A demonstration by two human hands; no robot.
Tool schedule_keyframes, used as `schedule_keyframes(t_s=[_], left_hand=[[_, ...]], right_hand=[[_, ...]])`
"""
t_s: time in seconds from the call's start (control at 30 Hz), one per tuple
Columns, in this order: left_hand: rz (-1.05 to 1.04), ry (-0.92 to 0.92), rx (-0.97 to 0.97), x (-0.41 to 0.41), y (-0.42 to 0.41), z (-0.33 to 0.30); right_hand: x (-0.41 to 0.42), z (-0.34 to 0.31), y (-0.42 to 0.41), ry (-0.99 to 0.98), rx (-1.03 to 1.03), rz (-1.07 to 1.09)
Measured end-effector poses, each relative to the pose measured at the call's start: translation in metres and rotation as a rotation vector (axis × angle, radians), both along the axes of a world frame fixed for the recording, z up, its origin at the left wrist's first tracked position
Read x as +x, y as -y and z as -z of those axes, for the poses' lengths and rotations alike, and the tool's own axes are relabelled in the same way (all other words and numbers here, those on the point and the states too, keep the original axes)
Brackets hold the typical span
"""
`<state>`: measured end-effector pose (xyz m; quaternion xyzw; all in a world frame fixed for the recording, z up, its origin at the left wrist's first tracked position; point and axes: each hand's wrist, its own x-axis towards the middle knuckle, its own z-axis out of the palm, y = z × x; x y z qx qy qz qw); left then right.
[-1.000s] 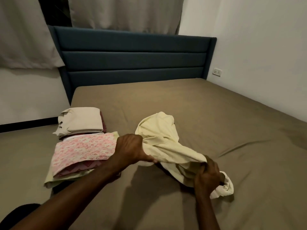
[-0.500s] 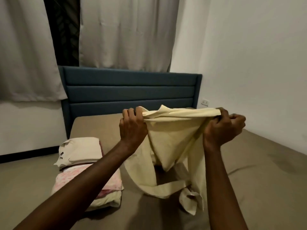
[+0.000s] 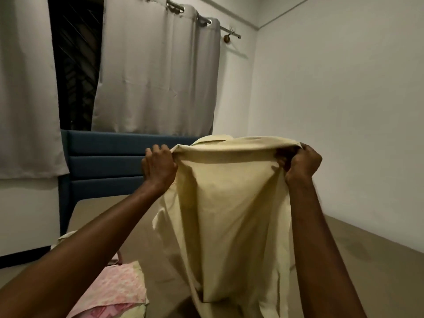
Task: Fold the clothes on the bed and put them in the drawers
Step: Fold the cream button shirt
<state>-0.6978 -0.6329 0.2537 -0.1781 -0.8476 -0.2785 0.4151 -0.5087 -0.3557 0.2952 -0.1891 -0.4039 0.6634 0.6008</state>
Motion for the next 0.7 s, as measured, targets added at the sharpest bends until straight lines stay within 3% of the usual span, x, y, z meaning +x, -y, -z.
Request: schedule_keyframes(t_s=[0.2, 0.3, 0.43, 0.57, 0.7], left_hand=[[0.207, 0.317, 0.218, 0.007, 0.005, -0.017], [0.511, 0.67, 0.384, 0.02, 0.01, -0.025], [0.722, 1.068, 0.134, 0.04, 0.016, -0.042], [0.883, 1.019, -0.091, 0.053, 0.01, -0.057], [0.73, 0.674, -0.215, 0.057, -0.002, -0.061]], right_hand=[[0.02, 0.011, -0.027, -0.087, 0.16, 0.23], [0.031, 0.009, -0.044, -0.177, 0.215, 0.23], [0.046, 0.003, -0.06, -0.048, 0.485, 0.3], [0.06, -0.006, -0.057, 0.063, 0.689, 0.536], [0.071, -0.016, -0.064, 0.033, 0.752, 0.741]])
